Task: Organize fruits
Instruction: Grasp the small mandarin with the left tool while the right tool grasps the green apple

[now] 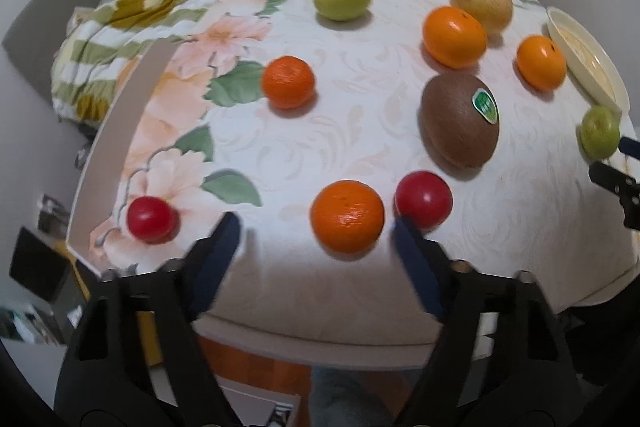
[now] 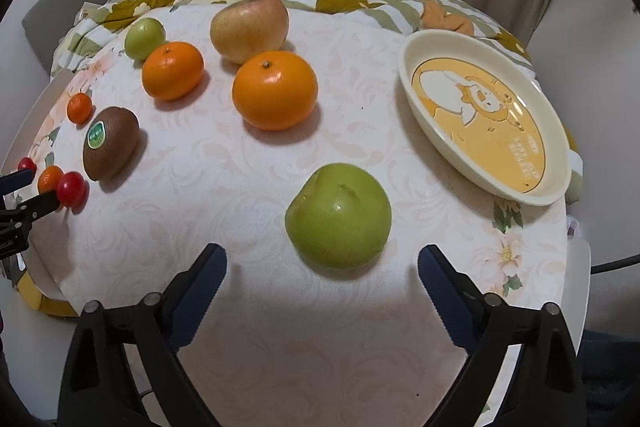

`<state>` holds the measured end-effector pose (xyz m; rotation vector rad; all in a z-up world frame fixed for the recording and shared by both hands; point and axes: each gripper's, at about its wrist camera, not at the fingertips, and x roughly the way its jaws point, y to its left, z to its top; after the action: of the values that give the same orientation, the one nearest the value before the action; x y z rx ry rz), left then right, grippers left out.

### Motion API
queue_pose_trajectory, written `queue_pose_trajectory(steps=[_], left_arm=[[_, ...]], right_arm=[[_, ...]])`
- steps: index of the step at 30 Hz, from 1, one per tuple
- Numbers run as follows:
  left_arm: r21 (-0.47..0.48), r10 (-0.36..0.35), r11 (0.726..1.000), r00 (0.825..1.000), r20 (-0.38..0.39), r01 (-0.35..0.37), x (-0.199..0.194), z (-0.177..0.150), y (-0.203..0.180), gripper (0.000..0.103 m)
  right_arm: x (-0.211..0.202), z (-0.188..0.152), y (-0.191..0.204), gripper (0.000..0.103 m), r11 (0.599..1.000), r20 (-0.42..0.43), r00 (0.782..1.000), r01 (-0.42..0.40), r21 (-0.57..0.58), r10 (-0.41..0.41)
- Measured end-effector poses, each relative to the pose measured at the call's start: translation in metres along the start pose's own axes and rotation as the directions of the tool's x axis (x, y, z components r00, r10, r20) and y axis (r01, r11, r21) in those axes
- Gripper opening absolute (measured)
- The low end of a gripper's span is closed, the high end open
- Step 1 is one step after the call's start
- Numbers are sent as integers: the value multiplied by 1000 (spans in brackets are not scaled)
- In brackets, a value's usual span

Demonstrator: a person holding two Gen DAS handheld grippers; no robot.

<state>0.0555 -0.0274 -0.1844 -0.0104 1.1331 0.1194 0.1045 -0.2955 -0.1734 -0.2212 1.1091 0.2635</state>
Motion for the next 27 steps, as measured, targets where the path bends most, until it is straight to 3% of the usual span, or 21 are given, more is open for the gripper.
queue_pose_trajectory(steps=[9, 16, 23, 27], left_arm=[[55, -53, 997, 999, 2, 53, 8, 3, -10, 52], [46, -55, 997, 999, -4, 55, 7, 1, -11, 45], [45, -50, 998, 999, 0, 50, 5, -2, -11, 45], [30, -44, 999, 999, -4, 44, 3, -3, -10, 45]], right_arm=[[13, 0, -7, 74, 1000, -39, 999, -14, 18, 15], [17, 6, -11, 62, 1000, -34, 999, -20, 17, 21], [17, 14, -10, 51, 1000, -12, 1000, -26, -15, 26], [17, 15, -10, 51, 999, -6, 999, -33, -31, 33]])
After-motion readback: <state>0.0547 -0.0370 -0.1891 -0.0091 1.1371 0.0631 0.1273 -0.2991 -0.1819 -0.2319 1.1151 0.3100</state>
